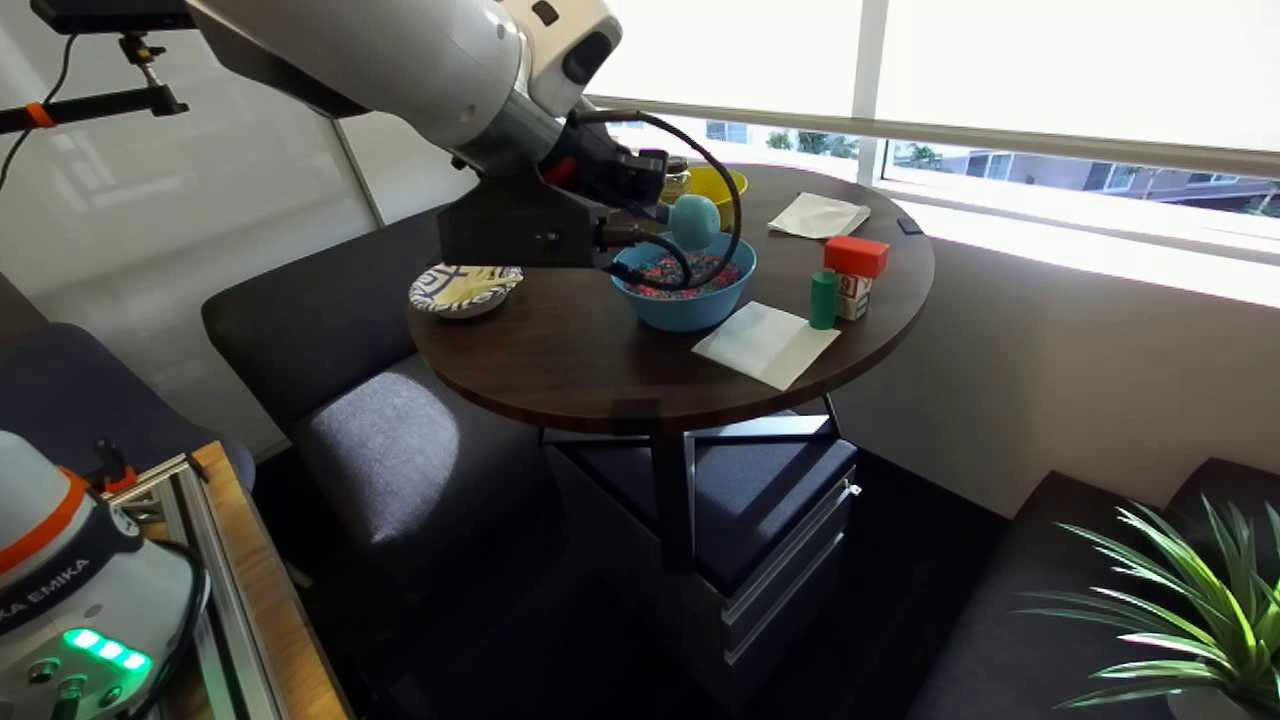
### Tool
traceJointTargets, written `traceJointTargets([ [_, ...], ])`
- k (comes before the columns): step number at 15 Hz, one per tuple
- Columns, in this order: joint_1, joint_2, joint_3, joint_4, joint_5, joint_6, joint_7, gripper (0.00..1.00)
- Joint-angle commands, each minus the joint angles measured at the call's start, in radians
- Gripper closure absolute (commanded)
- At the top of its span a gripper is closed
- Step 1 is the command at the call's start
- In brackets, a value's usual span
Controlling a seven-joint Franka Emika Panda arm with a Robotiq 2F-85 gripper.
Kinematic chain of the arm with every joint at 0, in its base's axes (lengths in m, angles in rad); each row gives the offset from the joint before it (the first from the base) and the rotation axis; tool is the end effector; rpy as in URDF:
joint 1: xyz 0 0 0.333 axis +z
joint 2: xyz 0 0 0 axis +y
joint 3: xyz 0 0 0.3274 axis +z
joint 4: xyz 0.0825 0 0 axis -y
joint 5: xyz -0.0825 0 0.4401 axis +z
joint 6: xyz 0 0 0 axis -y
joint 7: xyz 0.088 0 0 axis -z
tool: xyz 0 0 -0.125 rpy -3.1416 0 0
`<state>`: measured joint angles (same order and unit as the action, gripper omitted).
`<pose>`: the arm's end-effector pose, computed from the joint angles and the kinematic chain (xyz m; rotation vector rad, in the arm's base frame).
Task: Use the blue measuring cup to place some cereal from the blue bowl into the coffee cup.
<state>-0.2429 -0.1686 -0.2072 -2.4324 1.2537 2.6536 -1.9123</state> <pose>0.4771 -0.2499 0.3571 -2.7873 -0.5822 -1.2814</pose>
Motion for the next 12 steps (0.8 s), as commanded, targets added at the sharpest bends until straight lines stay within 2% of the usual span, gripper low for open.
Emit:
traceJointTargets([
  [1,0.015,0.062,0.027,0.017,-0.005,0.085,-0.020,0.98],
  [9,0.047,0.146,0.084,0.030,-0.008,0.258,-0.103,0.98],
  [12,0.055,0.188,0.101,0.003,-0.102,0.285,-0.046,0.98],
])
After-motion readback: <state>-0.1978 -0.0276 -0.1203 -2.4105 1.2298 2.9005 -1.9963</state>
